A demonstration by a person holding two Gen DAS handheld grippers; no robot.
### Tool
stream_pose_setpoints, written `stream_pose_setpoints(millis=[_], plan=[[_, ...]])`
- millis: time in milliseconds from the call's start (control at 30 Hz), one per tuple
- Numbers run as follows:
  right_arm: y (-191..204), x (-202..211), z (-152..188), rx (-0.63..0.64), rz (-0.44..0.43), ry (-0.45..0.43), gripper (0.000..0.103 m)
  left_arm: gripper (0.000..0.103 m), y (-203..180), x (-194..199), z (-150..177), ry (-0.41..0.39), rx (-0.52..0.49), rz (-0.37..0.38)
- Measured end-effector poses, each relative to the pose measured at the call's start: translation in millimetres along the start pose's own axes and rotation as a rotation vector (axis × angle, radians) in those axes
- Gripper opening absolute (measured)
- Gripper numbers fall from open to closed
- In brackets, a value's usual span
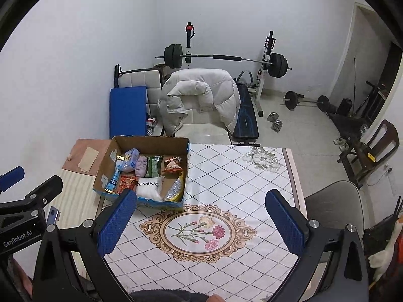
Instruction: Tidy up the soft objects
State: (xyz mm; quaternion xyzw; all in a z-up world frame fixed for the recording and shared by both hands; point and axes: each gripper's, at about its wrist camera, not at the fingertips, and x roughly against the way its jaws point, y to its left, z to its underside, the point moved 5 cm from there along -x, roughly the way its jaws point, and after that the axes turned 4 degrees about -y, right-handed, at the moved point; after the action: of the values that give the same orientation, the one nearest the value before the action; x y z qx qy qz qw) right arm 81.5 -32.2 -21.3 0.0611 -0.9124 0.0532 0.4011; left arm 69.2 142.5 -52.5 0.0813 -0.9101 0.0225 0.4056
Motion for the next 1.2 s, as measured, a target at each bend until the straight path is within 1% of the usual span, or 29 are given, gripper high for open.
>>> stream_pose_setpoints(millis=[300,1200], plan=[[-0.2,0.7,-0.6,0.000,0.007,0.003,0.103,0.103,0.0,-2.5,-0.4,0.007,-0.009,0.018],[-2.2,2.1,-4.4,-0.008,0.023,-0.008,0.103,0.103,1.9,0.8,-3.1,-0.008,-0.007,0.012]])
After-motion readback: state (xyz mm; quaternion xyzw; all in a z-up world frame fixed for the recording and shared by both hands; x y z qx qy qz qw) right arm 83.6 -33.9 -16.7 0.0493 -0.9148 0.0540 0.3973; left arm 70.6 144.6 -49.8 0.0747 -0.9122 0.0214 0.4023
